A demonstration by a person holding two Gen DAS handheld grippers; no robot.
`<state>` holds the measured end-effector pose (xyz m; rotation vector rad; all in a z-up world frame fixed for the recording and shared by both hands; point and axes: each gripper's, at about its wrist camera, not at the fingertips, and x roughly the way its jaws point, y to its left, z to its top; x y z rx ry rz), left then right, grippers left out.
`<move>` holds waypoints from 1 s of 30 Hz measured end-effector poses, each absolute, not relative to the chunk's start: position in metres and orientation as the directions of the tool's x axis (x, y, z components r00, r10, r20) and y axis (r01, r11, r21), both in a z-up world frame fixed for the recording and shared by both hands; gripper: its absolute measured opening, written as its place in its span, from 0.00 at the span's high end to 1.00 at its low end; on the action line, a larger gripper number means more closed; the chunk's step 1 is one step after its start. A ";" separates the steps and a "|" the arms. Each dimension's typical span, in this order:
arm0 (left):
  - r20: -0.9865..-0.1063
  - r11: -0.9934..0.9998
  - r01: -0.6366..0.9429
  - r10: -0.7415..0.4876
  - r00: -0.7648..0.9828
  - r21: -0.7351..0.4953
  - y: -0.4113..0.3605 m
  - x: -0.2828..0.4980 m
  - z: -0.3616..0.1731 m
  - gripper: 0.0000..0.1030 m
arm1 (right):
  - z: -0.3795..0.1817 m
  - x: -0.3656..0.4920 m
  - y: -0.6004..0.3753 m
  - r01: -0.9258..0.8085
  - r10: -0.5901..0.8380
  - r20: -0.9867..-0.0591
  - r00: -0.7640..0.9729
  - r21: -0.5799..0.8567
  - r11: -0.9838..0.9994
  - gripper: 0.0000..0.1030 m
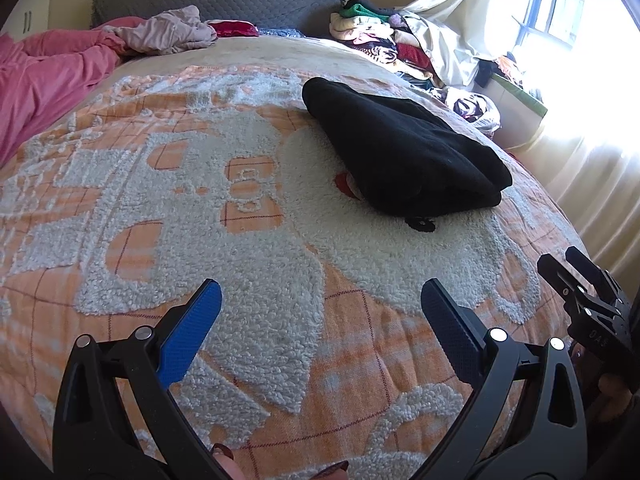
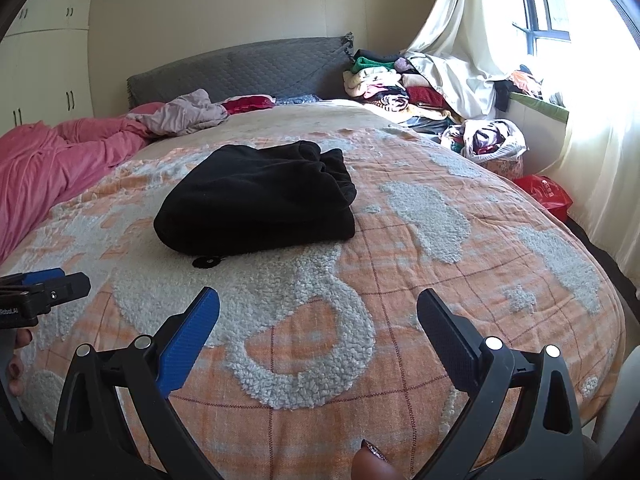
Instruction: Fold small clothes
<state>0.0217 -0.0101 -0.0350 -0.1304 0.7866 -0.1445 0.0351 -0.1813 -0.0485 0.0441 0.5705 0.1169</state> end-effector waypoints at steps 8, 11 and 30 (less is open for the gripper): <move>-0.702 0.986 0.064 -0.157 0.695 -0.157 -0.008 0.022 -0.036 0.09 | -0.050 0.039 -0.190 -0.082 0.138 -0.546 0.826 0.127 0.989 0.04; -0.705 0.986 0.060 -0.153 0.692 -0.154 -0.008 0.022 -0.036 0.09 | -0.050 0.039 -0.191 -0.074 0.134 -0.550 0.824 0.130 0.989 0.04; -0.710 0.990 0.054 -0.134 0.691 -0.133 -0.011 0.021 -0.035 0.09 | -0.051 0.038 -0.188 -0.081 0.136 -0.553 0.822 0.124 0.989 0.04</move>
